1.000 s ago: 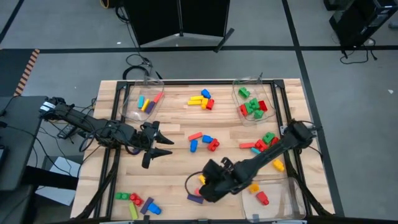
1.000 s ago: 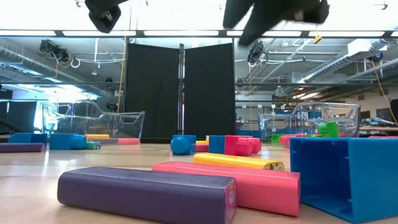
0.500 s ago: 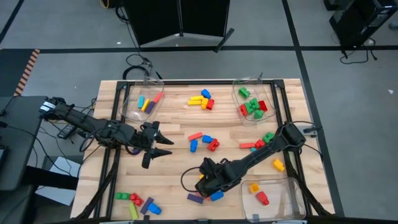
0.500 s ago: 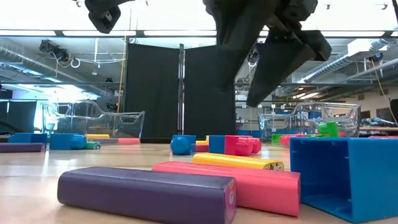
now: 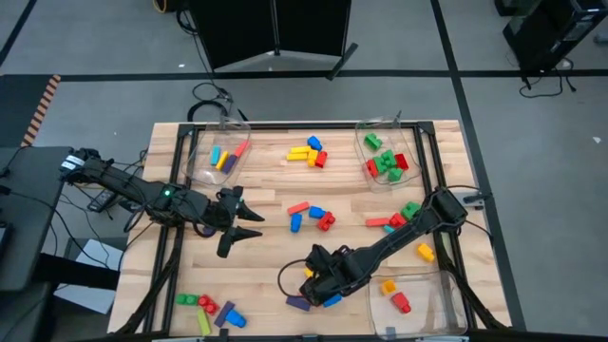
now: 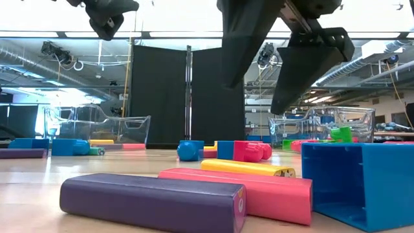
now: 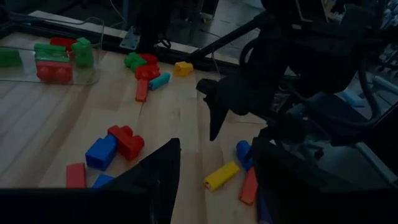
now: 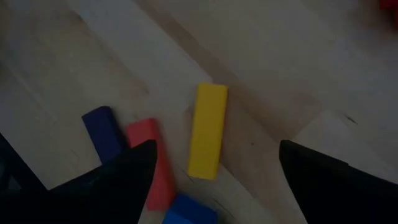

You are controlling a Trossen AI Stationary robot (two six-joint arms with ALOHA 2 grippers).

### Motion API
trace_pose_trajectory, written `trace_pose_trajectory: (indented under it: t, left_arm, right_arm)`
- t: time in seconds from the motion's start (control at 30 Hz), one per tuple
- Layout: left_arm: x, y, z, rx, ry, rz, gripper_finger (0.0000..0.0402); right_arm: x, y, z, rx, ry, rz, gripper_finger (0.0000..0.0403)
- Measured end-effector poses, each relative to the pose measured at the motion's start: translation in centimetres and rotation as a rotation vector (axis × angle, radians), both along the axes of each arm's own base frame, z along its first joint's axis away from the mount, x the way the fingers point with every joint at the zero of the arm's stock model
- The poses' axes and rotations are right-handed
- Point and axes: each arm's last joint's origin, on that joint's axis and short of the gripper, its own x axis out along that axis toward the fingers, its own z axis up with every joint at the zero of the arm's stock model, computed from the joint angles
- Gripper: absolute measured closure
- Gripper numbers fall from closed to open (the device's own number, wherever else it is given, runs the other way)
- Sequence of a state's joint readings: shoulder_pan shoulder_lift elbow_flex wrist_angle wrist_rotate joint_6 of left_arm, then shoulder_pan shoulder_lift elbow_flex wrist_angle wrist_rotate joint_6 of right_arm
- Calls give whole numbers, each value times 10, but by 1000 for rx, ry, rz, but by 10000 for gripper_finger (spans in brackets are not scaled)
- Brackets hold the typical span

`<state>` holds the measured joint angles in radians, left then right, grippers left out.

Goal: Sort blocks by size
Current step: Put the yellow block into the top left transparent bin

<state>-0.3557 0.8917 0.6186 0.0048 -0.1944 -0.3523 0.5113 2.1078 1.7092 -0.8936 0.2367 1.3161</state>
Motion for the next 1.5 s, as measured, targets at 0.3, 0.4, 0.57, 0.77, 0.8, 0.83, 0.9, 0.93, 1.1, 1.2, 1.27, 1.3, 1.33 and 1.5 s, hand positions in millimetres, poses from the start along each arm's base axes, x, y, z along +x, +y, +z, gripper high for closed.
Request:
trace_pose_trajectory:
  t: [0.3, 0.4, 0.57, 0.77, 0.8, 0.83, 0.9, 0.93, 1.1, 1.2, 1.27, 1.3, 1.33, 1.5]
  left_arm:
    - [0, 0, 0, 0, 0, 0, 198]
    - [0, 0, 0, 0, 0, 0, 198]
    - [0, 0, -1, 0, 6, 1, 198]
    - [0, 0, -1, 0, 9, 1, 198]
    - [0, 0, -1, 0, 8, 0, 198]
    - [1, 0, -1, 1, 10, 0, 198]
    - [1, 0, -2, 1, 12, -1, 198]
    - [1, 0, -2, 2, 14, -1, 198]
    - [1, 0, -2, 1, 12, -2, 198]
    - [0, 0, -2, 2, 15, -2, 198]
    - [0, 0, -2, 3, 14, -2, 198]
    - [0, 0, -2, 3, 14, -2, 198]
    - [0, 0, -2, 3, 15, -2, 198]
    - [0, 0, -2, 9, 14, -4, 198]
  right_arm:
    - [5, -3, -6, -2, -1, 9, 59]
    - [13, 1, -20, 22, -12, 46, 60]
    - [15, 1, -41, 30, 74, 50, 66]
    - [13, -10, -56, 14, 192, 15, 96]
    - [13, -10, -57, 20, 194, 13, 102]
    - [13, -9, -57, 30, 194, 14, 109]
    - [15, -8, -60, 35, 198, 17, 123]
    - [14, -8, -61, 32, 202, 24, 129]
    - [13, -8, -65, 13, 222, 46, 172]
    - [15, -11, -65, 12, 221, 66, 206]
    - [17, -11, -66, 25, 219, 76, 234]
    - [17, -12, -66, 33, 217, 80, 249]
    - [18, -12, -66, 40, 214, 82, 265]
    - [20, -11, -64, 63, 190, 112, 333]
